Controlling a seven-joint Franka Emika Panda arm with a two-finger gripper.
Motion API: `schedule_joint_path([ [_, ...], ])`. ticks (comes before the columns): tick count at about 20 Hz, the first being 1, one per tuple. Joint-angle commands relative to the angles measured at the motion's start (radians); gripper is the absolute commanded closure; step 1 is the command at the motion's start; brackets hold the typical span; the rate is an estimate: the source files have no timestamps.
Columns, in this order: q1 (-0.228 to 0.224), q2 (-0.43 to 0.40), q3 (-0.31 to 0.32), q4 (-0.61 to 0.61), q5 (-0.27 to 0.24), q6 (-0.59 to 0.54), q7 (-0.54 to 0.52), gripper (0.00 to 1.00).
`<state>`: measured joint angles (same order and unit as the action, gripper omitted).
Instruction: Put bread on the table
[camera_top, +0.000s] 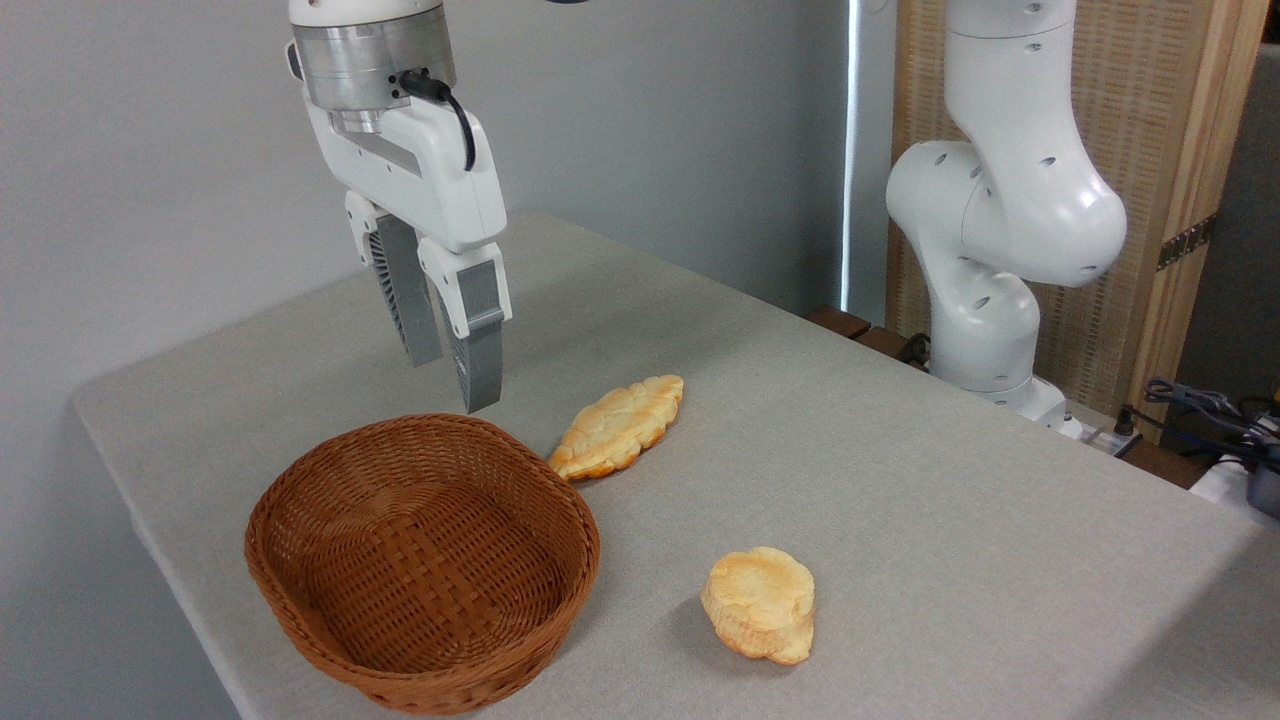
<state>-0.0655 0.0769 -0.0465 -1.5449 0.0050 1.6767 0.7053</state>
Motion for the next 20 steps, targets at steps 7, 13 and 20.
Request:
schedule_joint_path([
  [7, 0.007, -0.008, 0.023, 0.019, -0.057, -0.104, -0.017, 0.0],
  [13, 0.006, -0.011, 0.05, 0.019, -0.056, -0.104, -0.018, 0.0],
  [20, 0.006, -0.017, 0.057, 0.017, -0.051, -0.107, -0.023, 0.0],
])
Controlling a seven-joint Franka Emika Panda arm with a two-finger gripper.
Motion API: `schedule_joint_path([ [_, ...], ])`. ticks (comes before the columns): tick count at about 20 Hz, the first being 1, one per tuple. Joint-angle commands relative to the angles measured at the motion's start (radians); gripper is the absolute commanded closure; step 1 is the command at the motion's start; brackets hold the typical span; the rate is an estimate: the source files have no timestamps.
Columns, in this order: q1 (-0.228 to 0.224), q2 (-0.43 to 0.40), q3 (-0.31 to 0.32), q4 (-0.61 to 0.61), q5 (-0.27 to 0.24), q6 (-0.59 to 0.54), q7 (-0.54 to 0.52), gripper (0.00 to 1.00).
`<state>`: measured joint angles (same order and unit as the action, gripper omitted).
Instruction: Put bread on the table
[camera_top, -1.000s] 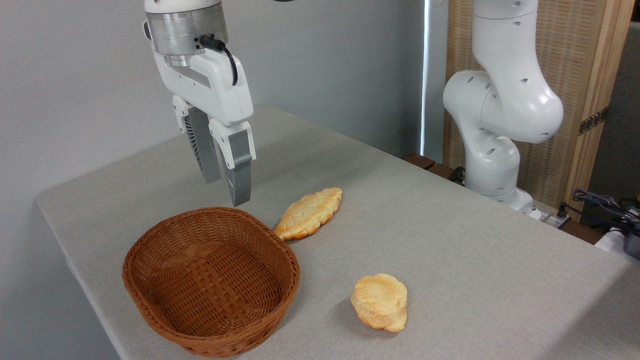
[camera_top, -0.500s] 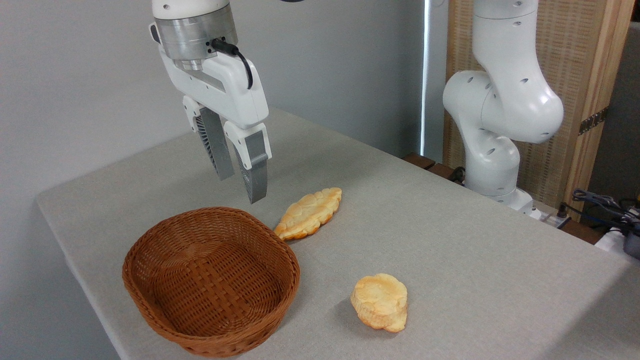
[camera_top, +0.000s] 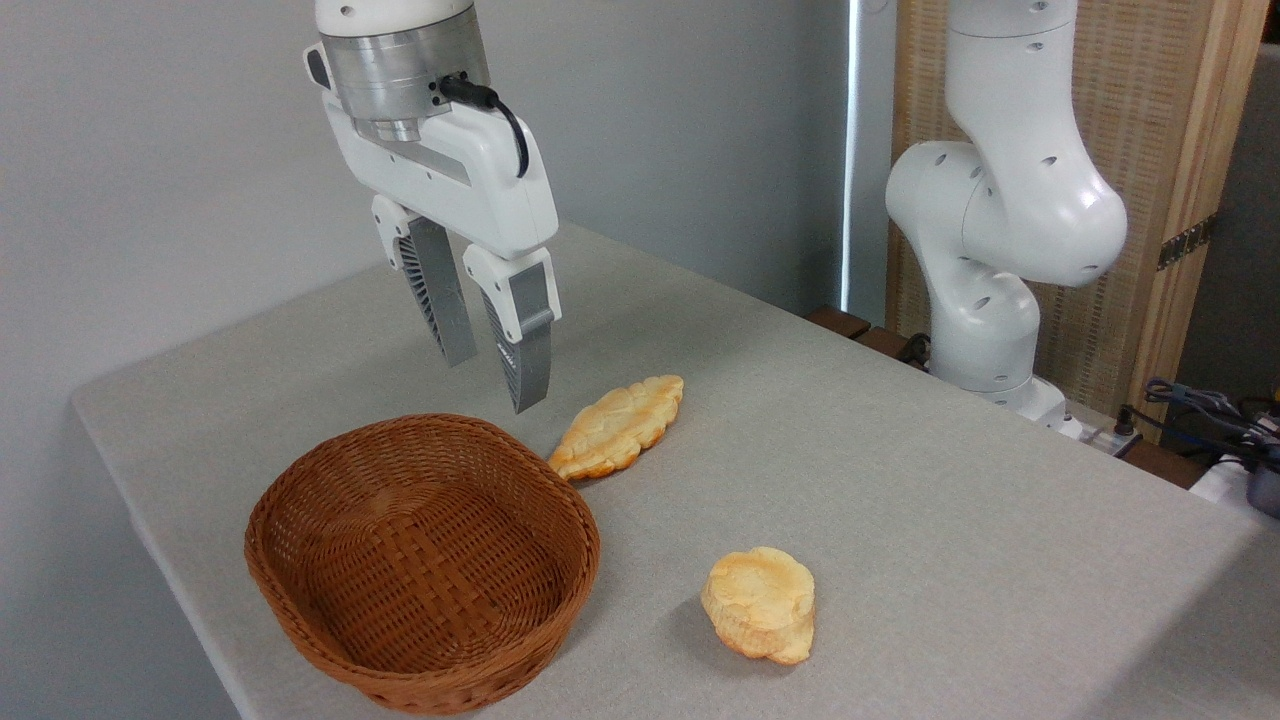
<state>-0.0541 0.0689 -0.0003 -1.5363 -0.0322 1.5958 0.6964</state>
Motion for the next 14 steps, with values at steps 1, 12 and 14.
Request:
schedule_joint_path([
  [1, -0.006, -0.009, 0.011, 0.008, -0.014, -0.027, -0.012, 0.0],
  [12, -0.006, -0.011, 0.013, 0.007, -0.011, -0.028, -0.003, 0.0],
  [14, -0.006, -0.011, 0.013, 0.005, -0.011, -0.028, -0.001, 0.0],
])
